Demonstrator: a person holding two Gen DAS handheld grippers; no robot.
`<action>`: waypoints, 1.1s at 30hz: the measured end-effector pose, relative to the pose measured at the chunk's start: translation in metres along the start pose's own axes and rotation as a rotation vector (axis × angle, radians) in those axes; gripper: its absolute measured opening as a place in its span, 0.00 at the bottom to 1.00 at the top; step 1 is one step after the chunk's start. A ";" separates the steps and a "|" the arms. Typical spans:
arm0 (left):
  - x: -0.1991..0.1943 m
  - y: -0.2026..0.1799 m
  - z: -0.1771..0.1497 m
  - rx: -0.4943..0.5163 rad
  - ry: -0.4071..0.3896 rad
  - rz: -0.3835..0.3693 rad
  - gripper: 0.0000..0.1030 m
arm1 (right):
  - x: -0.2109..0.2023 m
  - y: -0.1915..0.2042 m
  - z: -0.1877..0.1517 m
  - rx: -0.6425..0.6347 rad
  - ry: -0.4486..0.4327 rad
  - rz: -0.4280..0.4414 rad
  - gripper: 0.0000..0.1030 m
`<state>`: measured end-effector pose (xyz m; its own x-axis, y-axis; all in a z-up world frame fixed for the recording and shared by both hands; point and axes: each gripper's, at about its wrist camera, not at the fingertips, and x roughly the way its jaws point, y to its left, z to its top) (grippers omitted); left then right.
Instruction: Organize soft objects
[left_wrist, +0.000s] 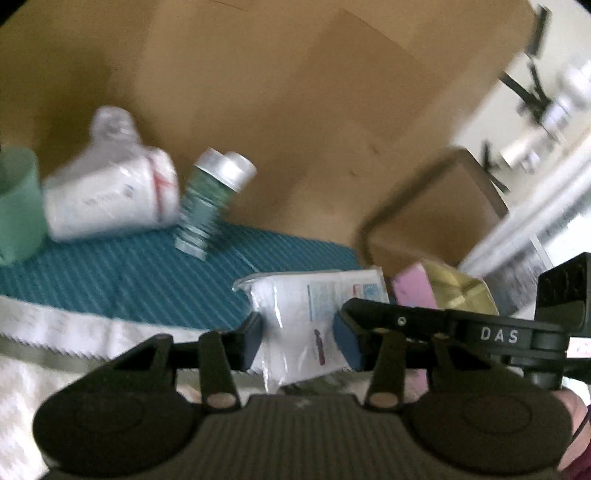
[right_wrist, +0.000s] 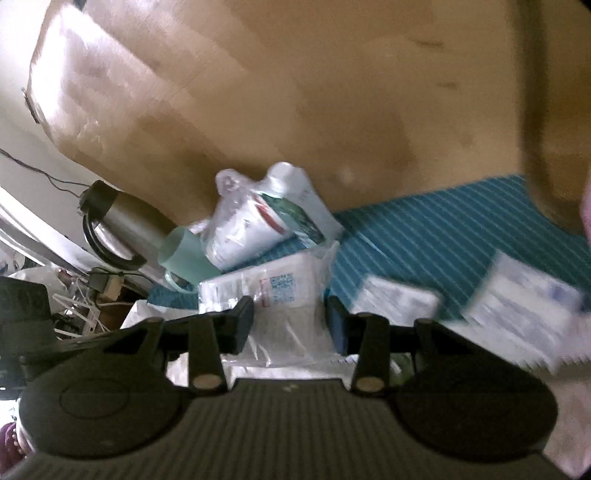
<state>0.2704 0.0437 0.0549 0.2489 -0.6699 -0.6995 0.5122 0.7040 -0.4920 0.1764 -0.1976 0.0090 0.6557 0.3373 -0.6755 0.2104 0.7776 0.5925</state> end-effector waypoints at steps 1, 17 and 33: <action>0.005 -0.011 -0.007 0.011 0.009 -0.009 0.41 | -0.009 -0.006 -0.007 0.011 0.000 0.000 0.44; -0.022 -0.087 -0.156 0.019 0.134 0.073 0.43 | -0.049 -0.046 -0.107 -0.192 0.331 0.056 0.44; 0.016 -0.073 -0.223 -0.177 0.200 0.139 0.52 | -0.053 -0.067 -0.151 -0.378 0.329 -0.037 0.48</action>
<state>0.0537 0.0343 -0.0354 0.1304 -0.5167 -0.8462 0.3286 0.8278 -0.4548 0.0177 -0.1871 -0.0610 0.3763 0.4083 -0.8316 -0.0883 0.9094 0.4065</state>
